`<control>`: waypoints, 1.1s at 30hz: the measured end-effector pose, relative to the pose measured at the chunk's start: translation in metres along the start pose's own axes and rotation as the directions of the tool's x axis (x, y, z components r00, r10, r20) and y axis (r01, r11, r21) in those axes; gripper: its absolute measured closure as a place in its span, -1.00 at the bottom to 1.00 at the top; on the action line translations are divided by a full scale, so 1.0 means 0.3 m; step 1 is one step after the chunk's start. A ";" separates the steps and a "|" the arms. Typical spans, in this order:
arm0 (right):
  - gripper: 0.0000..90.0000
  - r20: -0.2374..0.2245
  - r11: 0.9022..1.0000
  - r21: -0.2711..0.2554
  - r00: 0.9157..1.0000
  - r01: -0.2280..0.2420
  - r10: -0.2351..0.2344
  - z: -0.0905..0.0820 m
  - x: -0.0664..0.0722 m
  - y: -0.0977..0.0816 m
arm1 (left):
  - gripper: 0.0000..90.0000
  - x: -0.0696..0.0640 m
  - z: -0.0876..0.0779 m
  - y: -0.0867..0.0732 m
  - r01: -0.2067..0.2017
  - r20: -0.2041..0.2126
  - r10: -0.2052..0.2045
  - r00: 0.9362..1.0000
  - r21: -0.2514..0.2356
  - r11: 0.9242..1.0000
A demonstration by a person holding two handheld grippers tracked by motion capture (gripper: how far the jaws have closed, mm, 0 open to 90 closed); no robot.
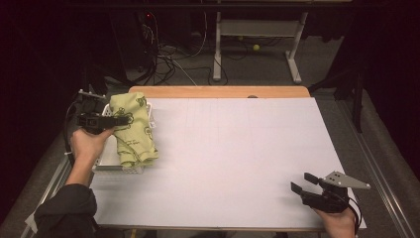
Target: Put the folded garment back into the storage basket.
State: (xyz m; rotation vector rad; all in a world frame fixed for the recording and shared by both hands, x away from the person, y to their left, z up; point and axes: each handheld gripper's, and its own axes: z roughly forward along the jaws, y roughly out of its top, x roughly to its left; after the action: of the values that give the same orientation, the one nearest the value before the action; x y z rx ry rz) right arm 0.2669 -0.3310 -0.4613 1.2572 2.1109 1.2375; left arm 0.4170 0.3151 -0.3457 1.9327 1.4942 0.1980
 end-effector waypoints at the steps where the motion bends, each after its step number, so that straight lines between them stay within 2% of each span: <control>1: -0.25 -0.001 1.000 0.001 1.000 0.001 -0.001 0.000 -0.001 0.000 | 0.50 0.003 0.002 -0.003 0.003 0.004 -0.003 1.000 -0.003 1.000; 8: -0.25 0.001 1.000 0.002 1.000 0.003 -0.003 0.001 0.000 0.000 | 0.50 0.028 0.023 -0.023 0.024 0.004 -0.024 1.000 -0.001 1.000; 18: -0.25 0.007 1.000 0.006 1.000 0.005 -0.005 0.002 -0.001 0.000 | 0.50 0.045 0.043 -0.035 0.026 -0.003 -0.026 1.000 0.007 1.000; 27: -0.25 0.007 1.000 0.007 1.000 0.004 -0.004 0.003 -0.001 0.000 | 0.50 0.081 0.095 -0.057 0.055 -0.016 -0.054 0.998 0.035 0.998; 33: -0.25 0.005 1.000 0.006 1.000 0.002 -0.002 0.003 -0.002 -0.001 | 0.50 0.096 0.133 -0.060 0.057 -0.033 -0.055 0.998 0.061 0.997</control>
State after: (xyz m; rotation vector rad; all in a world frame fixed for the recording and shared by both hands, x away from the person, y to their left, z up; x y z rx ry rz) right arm 0.2678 -0.3311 -0.4620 1.2599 2.1132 1.2266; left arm 0.4320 0.3265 -0.3944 1.9421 1.5899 0.1599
